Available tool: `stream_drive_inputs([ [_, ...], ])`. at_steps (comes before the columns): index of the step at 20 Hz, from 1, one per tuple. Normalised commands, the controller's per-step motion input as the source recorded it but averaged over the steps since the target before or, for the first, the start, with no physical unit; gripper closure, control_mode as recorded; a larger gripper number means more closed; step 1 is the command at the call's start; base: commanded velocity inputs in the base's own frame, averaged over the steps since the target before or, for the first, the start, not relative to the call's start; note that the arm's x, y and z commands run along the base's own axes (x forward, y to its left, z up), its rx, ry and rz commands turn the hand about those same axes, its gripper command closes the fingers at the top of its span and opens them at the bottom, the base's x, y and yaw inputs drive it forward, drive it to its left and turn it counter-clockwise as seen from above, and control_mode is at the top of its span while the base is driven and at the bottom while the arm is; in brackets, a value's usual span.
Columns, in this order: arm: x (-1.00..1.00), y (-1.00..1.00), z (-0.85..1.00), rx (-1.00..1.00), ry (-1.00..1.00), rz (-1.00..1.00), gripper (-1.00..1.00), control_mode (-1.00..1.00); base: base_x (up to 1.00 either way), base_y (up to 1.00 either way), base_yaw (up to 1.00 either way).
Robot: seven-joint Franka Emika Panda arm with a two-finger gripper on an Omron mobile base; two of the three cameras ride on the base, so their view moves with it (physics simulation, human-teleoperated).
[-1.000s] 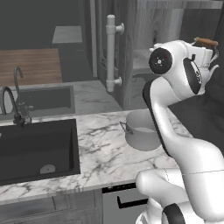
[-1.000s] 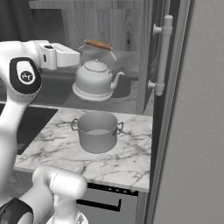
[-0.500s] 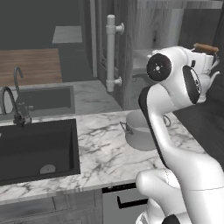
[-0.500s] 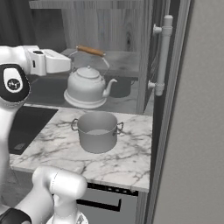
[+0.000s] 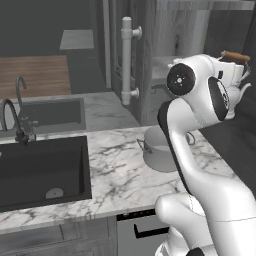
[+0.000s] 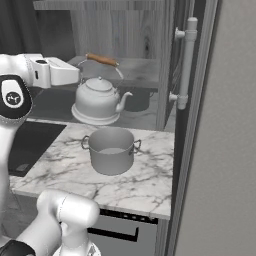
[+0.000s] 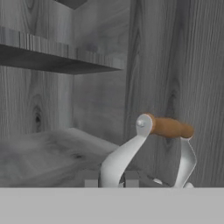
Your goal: Pick the kettle from the cabinet and place it on a stove burner. Then pick the pot from the counter and place it on another stove burner. Finally, turn both burners on.
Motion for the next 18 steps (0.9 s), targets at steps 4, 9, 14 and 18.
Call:
stream_drive_inputs([
  [4,0.0,0.0,0.0,0.0,0.0,0.0,1.0,1.0,-0.42,0.18,-0.01],
  [9,0.0,0.0,0.0,0.0,0.0,0.0,1.0,1.0,-0.49,0.39,-0.11],
  [14,0.0,0.0,0.0,0.0,0.0,0.0,1.0,1.0,-0.51,0.45,-0.12],
  [18,0.0,0.0,0.0,0.0,0.0,0.0,1.0,1.0,-0.46,0.47,-0.14],
])
